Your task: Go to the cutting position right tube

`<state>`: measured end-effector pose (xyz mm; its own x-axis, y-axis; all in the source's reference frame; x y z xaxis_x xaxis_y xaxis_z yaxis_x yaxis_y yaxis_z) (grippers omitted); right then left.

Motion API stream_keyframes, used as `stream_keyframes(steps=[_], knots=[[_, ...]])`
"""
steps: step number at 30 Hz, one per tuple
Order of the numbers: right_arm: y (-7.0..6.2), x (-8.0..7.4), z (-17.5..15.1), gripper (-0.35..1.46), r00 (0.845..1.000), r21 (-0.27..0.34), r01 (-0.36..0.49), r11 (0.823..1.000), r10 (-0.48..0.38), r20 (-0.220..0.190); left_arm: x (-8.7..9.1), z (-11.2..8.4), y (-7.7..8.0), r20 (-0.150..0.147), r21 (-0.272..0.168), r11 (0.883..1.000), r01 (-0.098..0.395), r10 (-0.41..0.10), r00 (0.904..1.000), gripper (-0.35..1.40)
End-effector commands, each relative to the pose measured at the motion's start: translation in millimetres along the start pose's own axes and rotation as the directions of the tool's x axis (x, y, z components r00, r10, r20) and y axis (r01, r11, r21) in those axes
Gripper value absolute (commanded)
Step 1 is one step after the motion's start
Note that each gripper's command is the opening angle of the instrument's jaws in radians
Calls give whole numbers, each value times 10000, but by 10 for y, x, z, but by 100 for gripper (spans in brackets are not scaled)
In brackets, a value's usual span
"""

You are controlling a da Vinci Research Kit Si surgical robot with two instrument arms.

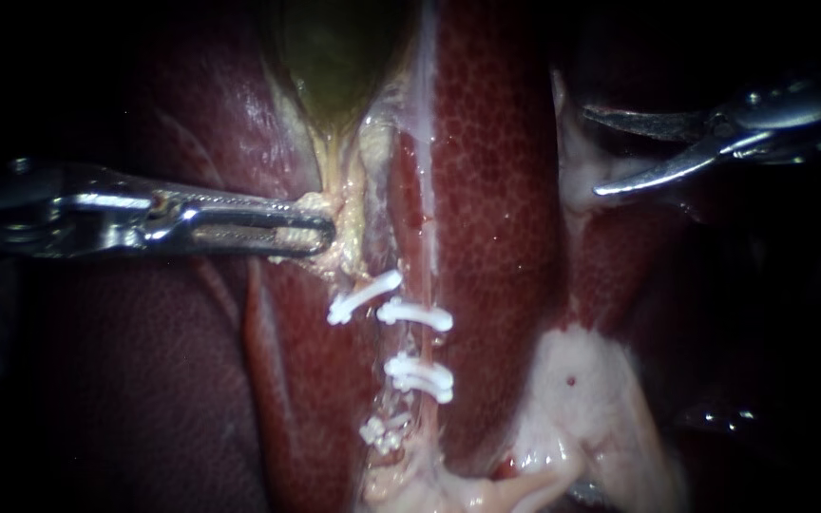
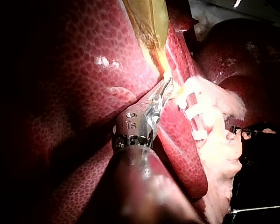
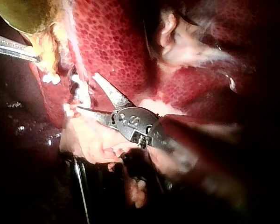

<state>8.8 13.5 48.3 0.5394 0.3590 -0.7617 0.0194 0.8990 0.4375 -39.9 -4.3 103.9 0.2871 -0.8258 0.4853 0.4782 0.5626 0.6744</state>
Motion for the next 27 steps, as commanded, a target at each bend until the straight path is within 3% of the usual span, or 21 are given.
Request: stream_keyframes(steps=[1,27], knots=[[0,0,0,133,10000,2,0,10000,0,0,0,1,0,3,1,10000,-2,2,10000,-35],[-1,-1,0,135,10000,5,9,10000,-9,-1,0,1,0,3,1,10000,-2,2,10000,-35]])
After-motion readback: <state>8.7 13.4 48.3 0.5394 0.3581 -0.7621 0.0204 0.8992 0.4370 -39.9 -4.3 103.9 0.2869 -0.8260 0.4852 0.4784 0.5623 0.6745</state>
